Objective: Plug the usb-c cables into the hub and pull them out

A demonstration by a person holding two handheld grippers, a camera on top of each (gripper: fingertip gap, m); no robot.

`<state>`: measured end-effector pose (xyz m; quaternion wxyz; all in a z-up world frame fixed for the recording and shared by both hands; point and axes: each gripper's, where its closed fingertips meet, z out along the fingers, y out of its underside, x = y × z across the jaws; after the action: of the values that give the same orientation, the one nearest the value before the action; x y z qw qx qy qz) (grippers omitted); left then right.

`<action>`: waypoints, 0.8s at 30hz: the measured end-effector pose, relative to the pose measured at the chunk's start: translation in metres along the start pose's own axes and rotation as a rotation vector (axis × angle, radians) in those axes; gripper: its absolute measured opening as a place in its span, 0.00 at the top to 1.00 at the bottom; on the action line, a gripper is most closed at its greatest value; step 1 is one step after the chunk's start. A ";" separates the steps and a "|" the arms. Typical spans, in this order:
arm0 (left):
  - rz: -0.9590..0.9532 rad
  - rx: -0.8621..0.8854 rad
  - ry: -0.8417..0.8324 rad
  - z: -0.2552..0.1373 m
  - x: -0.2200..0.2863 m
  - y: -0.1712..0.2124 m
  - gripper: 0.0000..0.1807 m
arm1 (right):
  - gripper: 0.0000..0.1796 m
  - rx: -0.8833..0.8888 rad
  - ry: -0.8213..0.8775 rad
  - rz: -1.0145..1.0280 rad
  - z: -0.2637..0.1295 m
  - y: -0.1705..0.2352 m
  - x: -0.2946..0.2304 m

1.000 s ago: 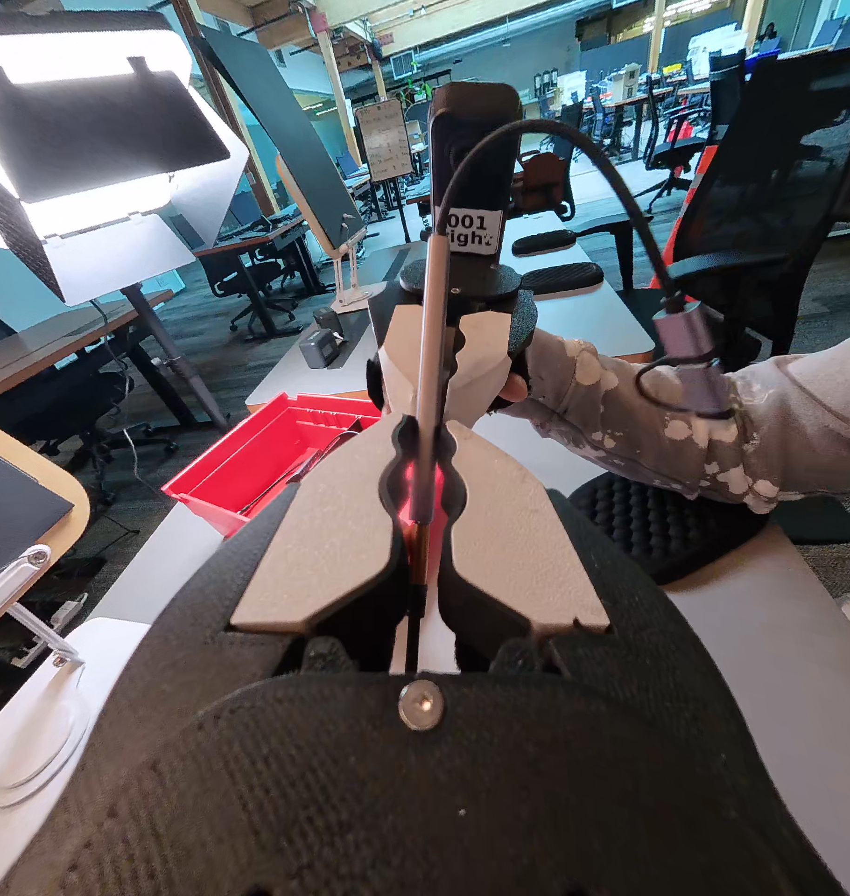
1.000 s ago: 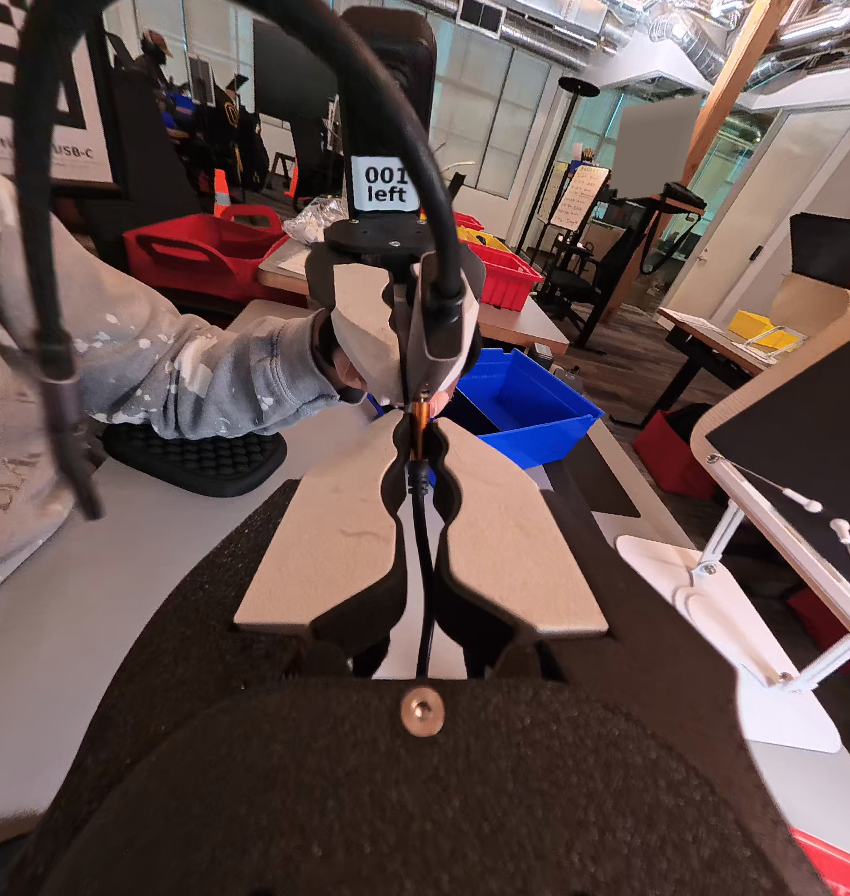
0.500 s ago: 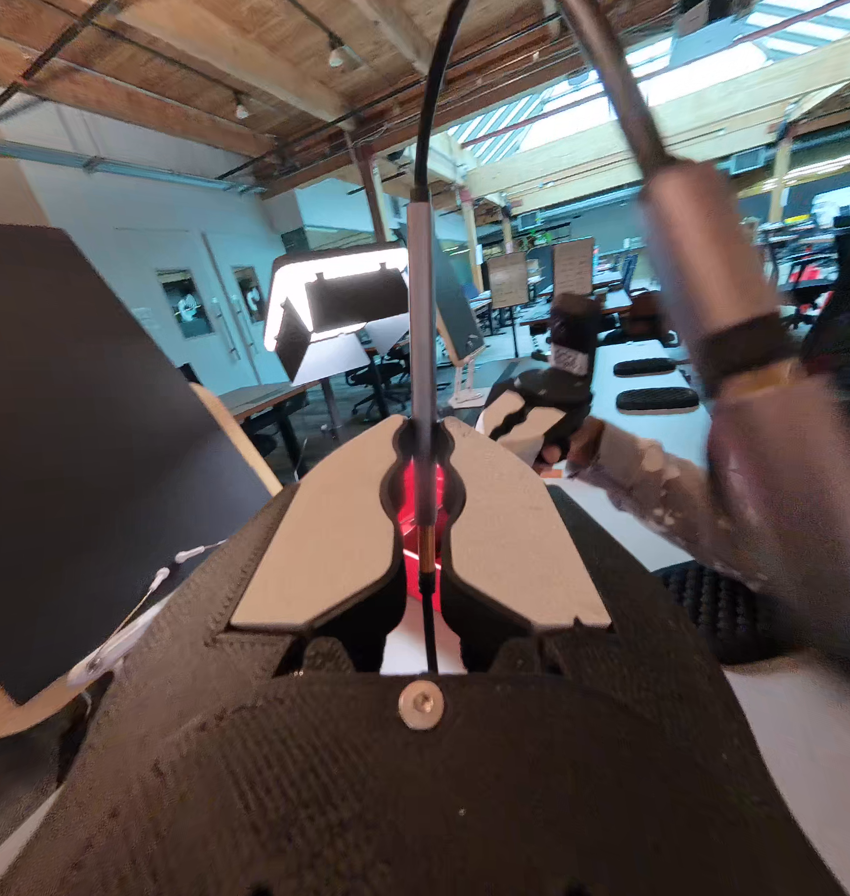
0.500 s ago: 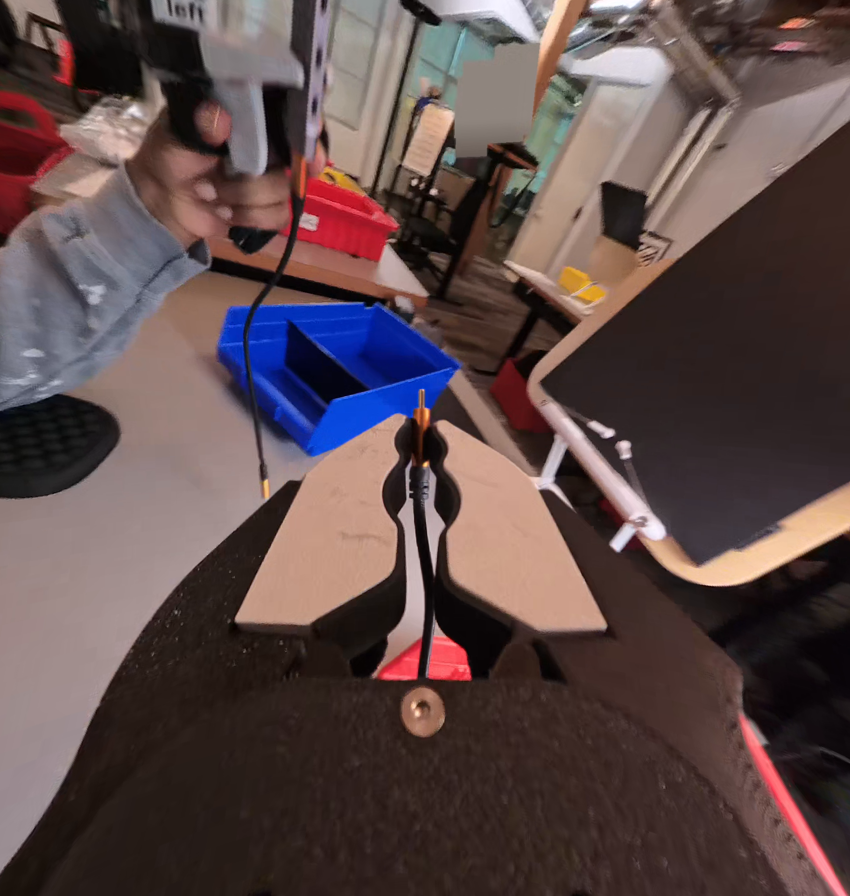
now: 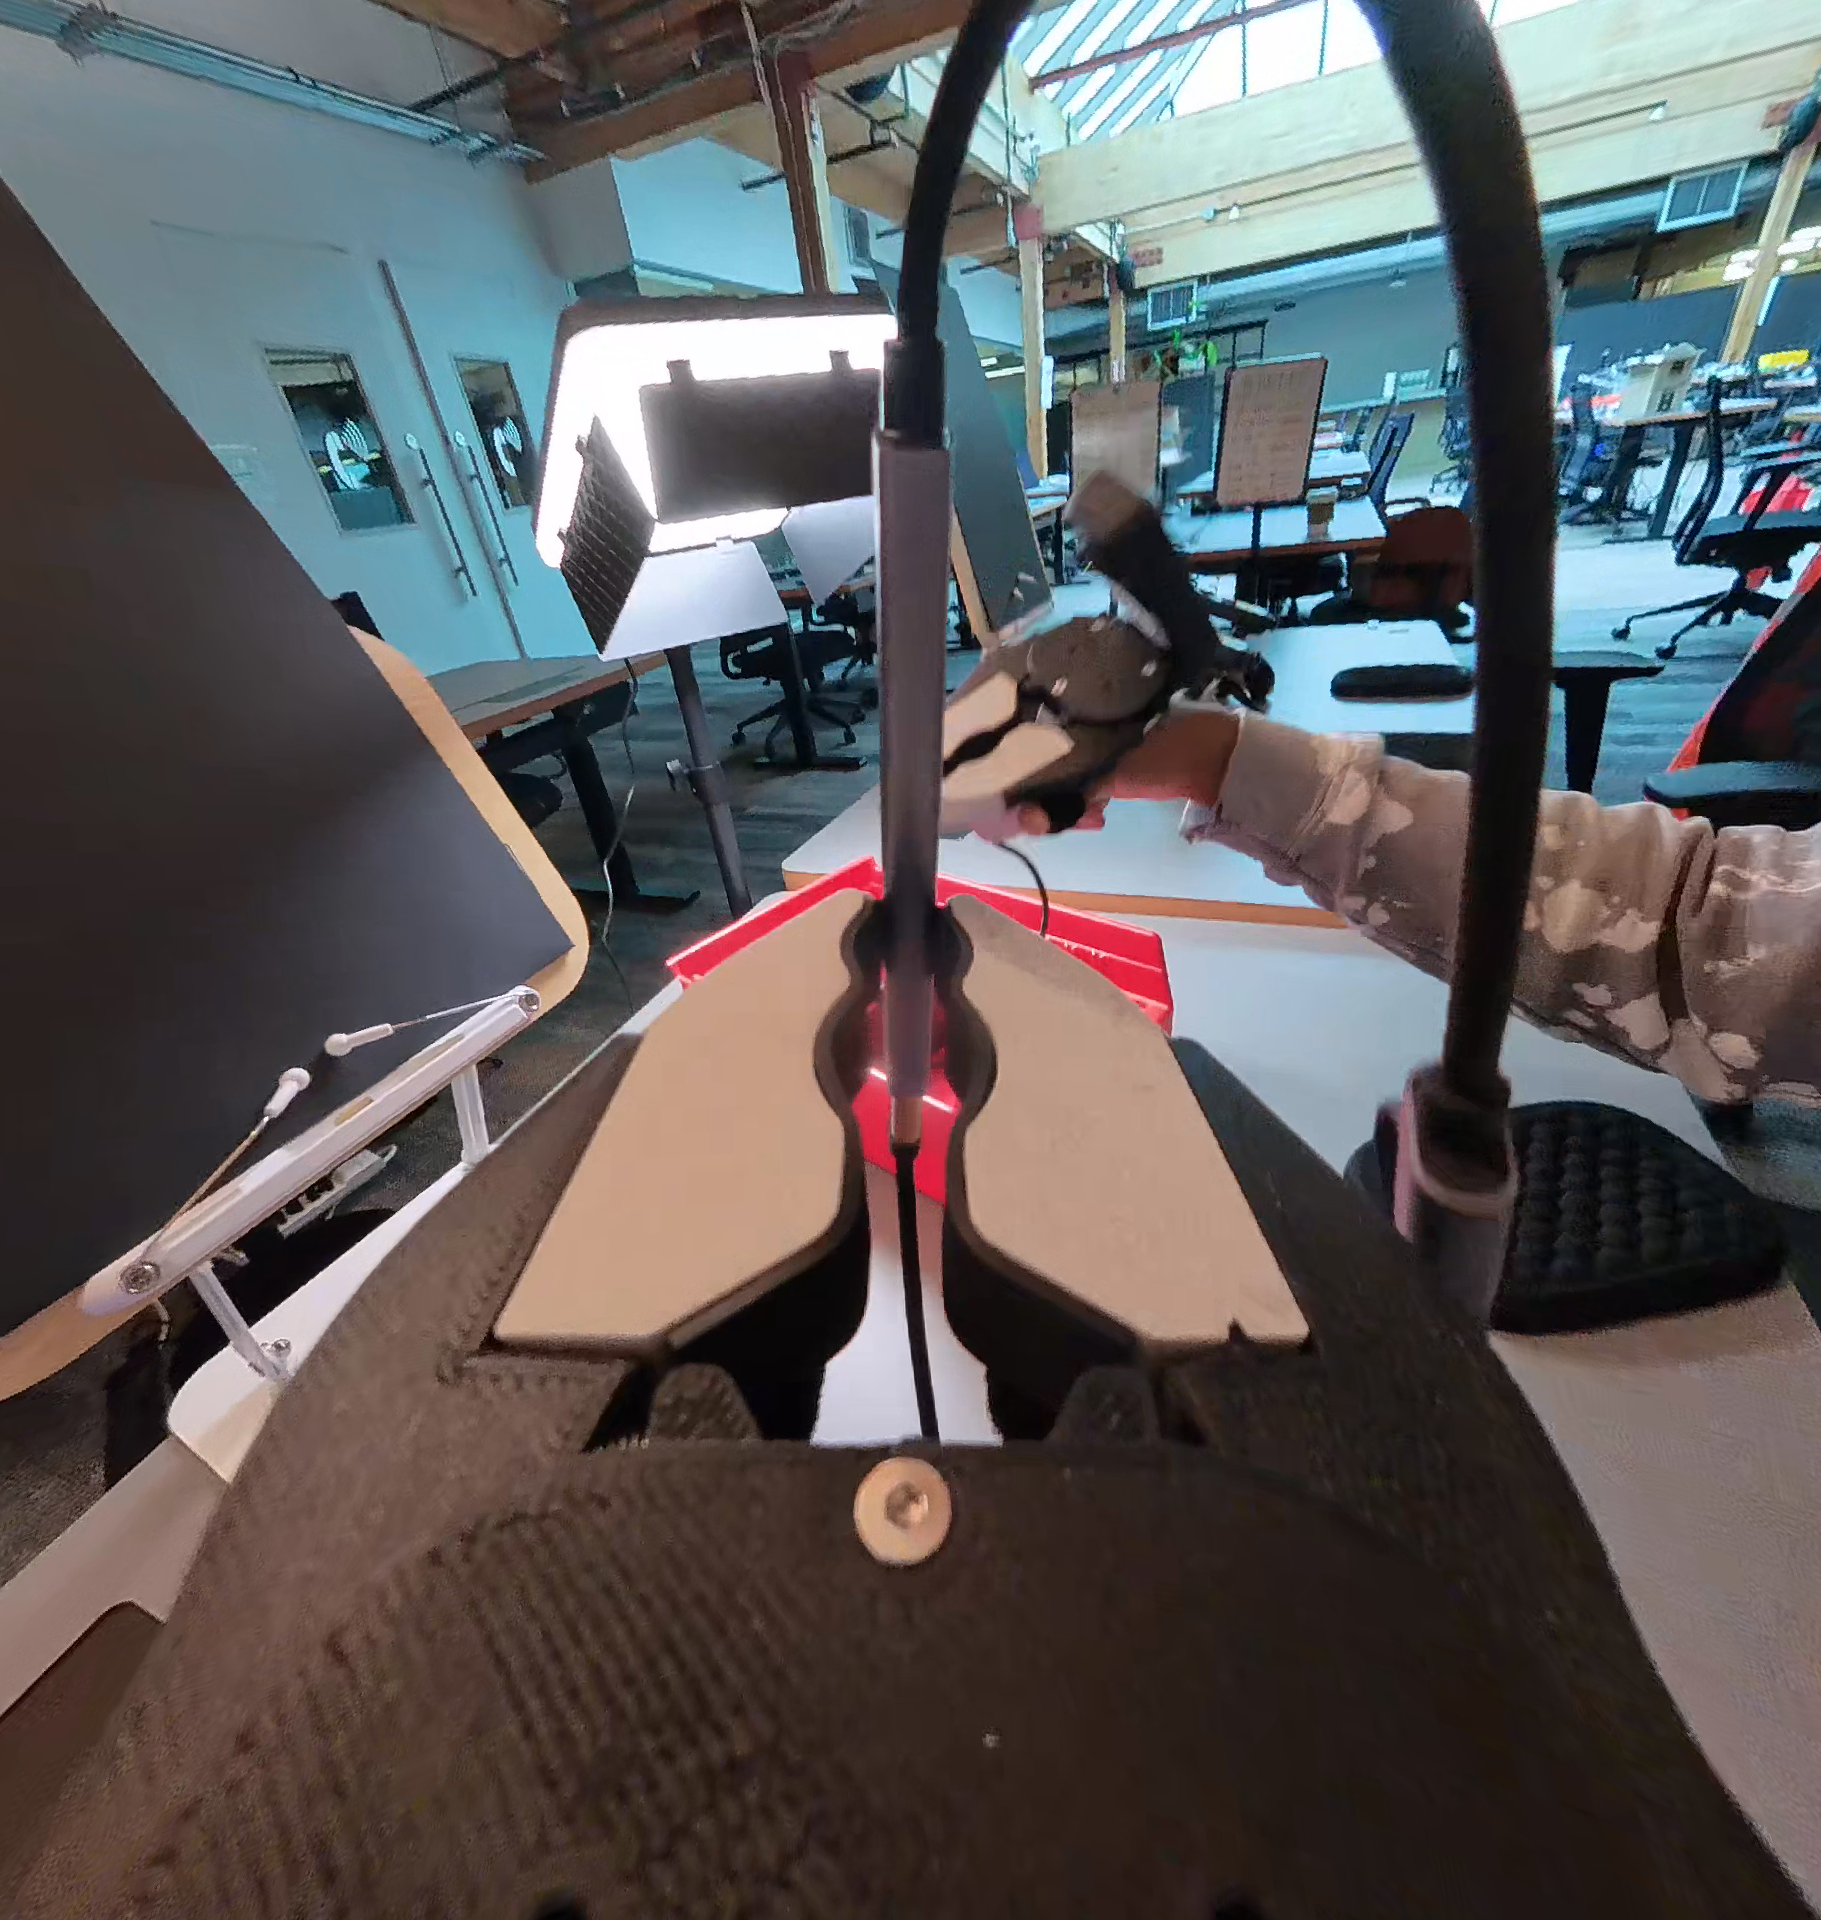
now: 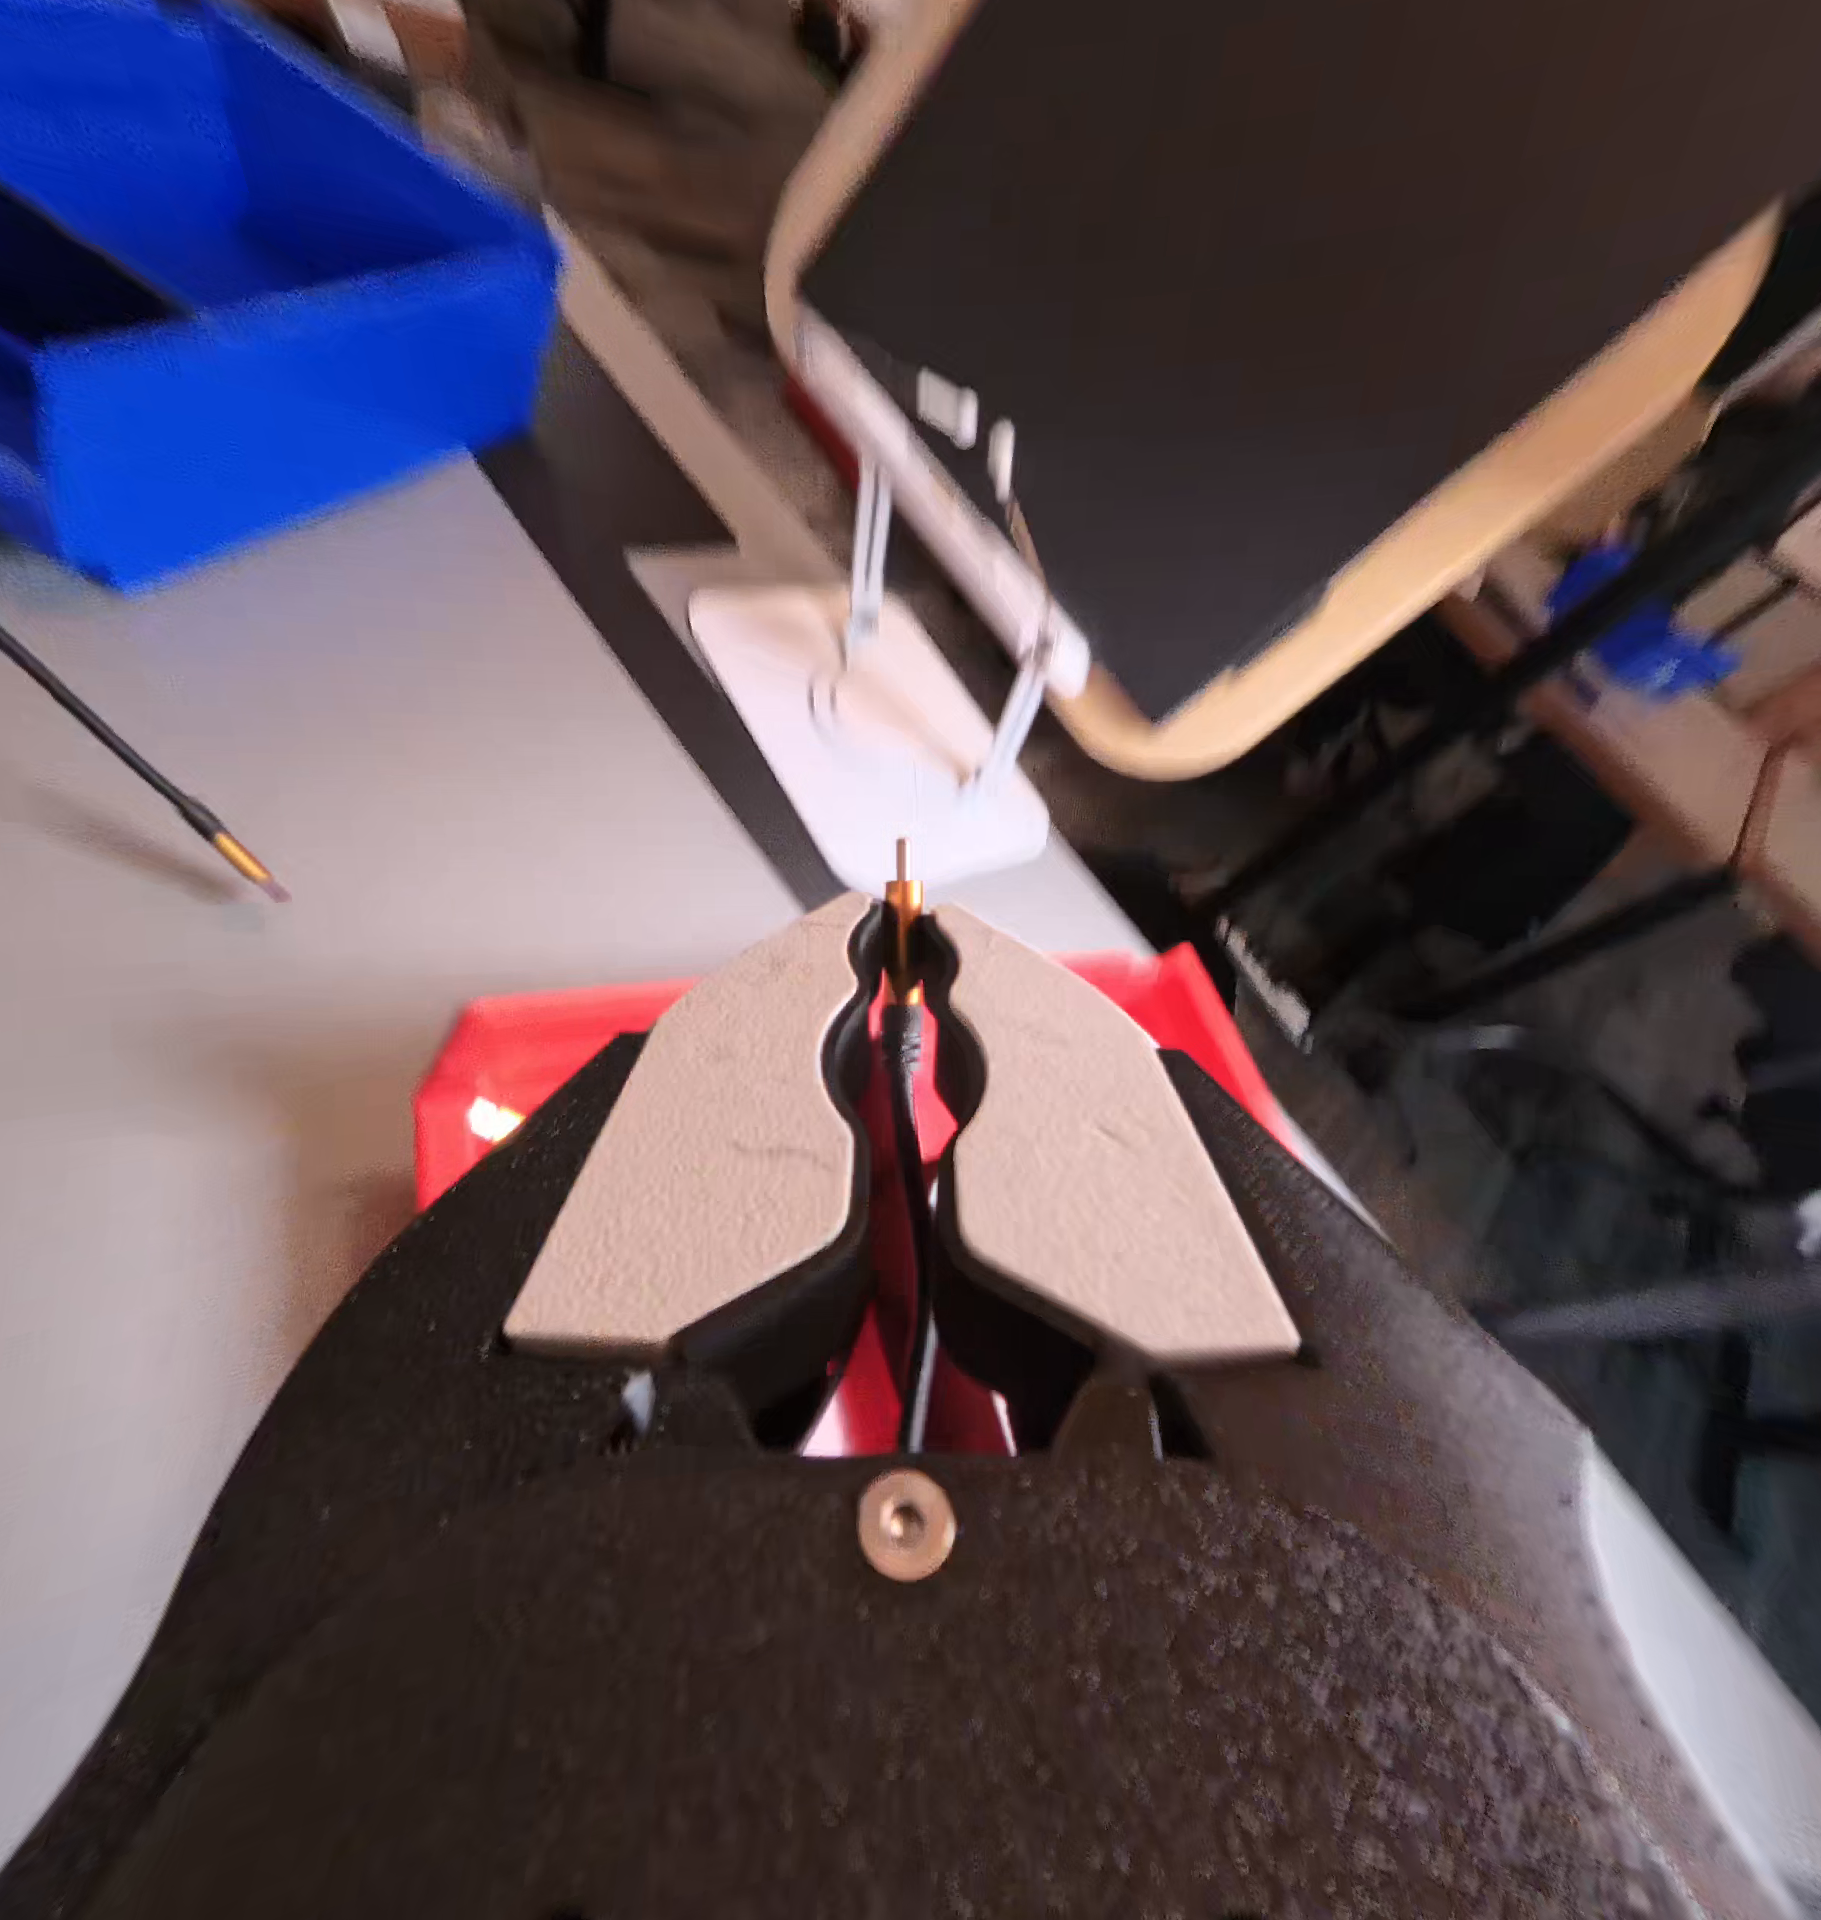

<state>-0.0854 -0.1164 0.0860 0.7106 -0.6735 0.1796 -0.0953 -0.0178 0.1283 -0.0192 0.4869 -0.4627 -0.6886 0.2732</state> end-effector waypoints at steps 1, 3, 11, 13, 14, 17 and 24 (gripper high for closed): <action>0.004 -0.012 0.005 0.002 0.002 0.002 0.95 | 0.96 -0.069 0.006 0.015 0.009 0.028 -0.003; 0.007 -0.029 0.013 0.007 0.004 0.006 0.95 | 0.94 -0.205 0.010 0.017 0.021 0.075 -0.010; 0.000 -0.062 0.074 0.027 0.014 0.020 0.95 | 0.81 0.013 0.029 0.041 -0.009 0.003 -0.013; 0.007 -0.053 0.089 0.032 0.018 0.021 0.95 | 0.81 0.178 -0.049 0.052 -0.020 -0.044 -0.036; 0.009 -0.046 0.100 0.035 0.021 0.021 0.95 | 0.81 0.259 -0.107 0.056 -0.026 -0.065 -0.053; 0.000 -0.005 0.137 0.042 0.032 0.018 0.95 | 0.81 0.429 -0.283 0.047 -0.034 -0.107 -0.105; 0.003 0.067 0.226 0.055 0.056 0.015 0.95 | 0.87 0.583 -0.549 0.120 -0.022 -0.131 -0.169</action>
<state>-0.0141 -0.0853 0.0655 0.7080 -0.6342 0.2563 -0.1757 -0.0292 -0.0817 0.0271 0.3789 -0.2543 -0.6585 0.5985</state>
